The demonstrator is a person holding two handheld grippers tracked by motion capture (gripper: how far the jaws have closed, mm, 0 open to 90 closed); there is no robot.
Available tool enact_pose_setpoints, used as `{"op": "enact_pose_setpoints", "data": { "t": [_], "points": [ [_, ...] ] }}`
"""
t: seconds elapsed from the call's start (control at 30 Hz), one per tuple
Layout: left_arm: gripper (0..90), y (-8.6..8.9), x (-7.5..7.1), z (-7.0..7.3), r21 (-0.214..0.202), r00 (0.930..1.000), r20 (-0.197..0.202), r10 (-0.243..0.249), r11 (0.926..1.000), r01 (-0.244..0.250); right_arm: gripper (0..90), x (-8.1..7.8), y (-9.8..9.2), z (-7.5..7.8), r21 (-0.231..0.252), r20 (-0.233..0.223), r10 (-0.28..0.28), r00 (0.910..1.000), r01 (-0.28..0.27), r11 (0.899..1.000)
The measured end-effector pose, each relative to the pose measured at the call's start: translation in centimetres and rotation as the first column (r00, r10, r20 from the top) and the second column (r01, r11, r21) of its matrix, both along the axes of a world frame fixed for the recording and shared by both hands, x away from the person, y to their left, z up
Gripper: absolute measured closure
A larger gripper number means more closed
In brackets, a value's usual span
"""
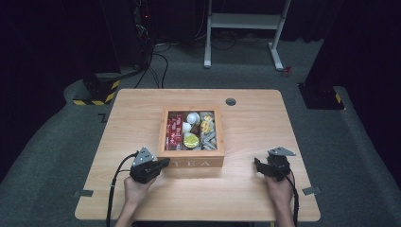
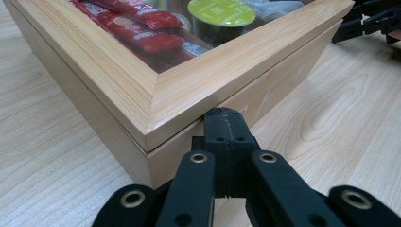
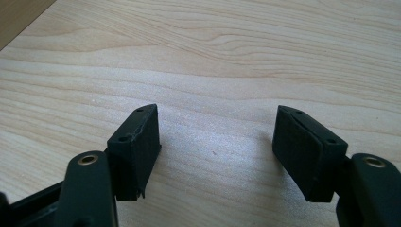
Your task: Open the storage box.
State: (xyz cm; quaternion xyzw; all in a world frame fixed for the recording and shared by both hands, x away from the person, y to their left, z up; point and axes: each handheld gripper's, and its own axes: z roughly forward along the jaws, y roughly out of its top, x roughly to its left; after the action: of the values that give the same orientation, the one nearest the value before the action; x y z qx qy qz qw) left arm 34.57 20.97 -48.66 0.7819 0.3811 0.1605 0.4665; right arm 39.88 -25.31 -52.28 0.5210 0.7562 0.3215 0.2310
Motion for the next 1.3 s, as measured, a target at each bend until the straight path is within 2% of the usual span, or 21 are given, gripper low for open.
{"op": "enact_pose_setpoints", "data": {
  "t": [0.5, 0.6, 0.63, 0.77, 1.03, 1.3],
  "points": [
    [90.0, 0.1, 0.1, 0.4, -0.019, 0.9998, -0.01, 0.015, 0.9997, -0.015, 32.5, 0.0, 0.0, 0.0, 0.0, 0.001, 0.0, 1.0, 0.0, 1.0],
    [90.0, 0.1, 0.2, 0.7, -0.01, 0.9999, 0.0, 0.016, 0.9998, -0.016, 32.5, 0.0, 0.0, 0.0, -0.001, 0.002, 0.001, 1.0, -0.001, 1.0],
    [90.0, 0.1, 0.2, 0.9, -0.021, 0.9998, 0.0, 0.022, 0.9995, -0.022, 32.5, 0.0, 0.0, 0.0, -0.001, 0.002, 0.001, 1.0, -0.001, 1.0],
    [90.0, 0.1, 0.4, 1.1, -0.011, 0.9998, 0.007, 0.019, 0.9998, -0.019, 32.5, 0.0, 0.0, 0.0, -0.001, 0.002, 0.0, 1.0, 0.0, 1.0],
    [90.0, -0.1, 0.7, 2.2, -0.018, 0.9996, 0.021, 0.02, 0.9997, -0.019, 32.5, 0.0, 0.0, 0.0, -0.001, 0.003, 0.001, 1.0, -0.001, 1.0],
    [90.0, -0.1, 1.1, 2.6, -0.023, 0.9992, 0.033, 0.023, 0.9995, -0.022, 32.5, 0.0, 0.0, 0.0, -0.001, 0.003, 0.001, 1.0, -0.001, 1.0]
  ]
}}
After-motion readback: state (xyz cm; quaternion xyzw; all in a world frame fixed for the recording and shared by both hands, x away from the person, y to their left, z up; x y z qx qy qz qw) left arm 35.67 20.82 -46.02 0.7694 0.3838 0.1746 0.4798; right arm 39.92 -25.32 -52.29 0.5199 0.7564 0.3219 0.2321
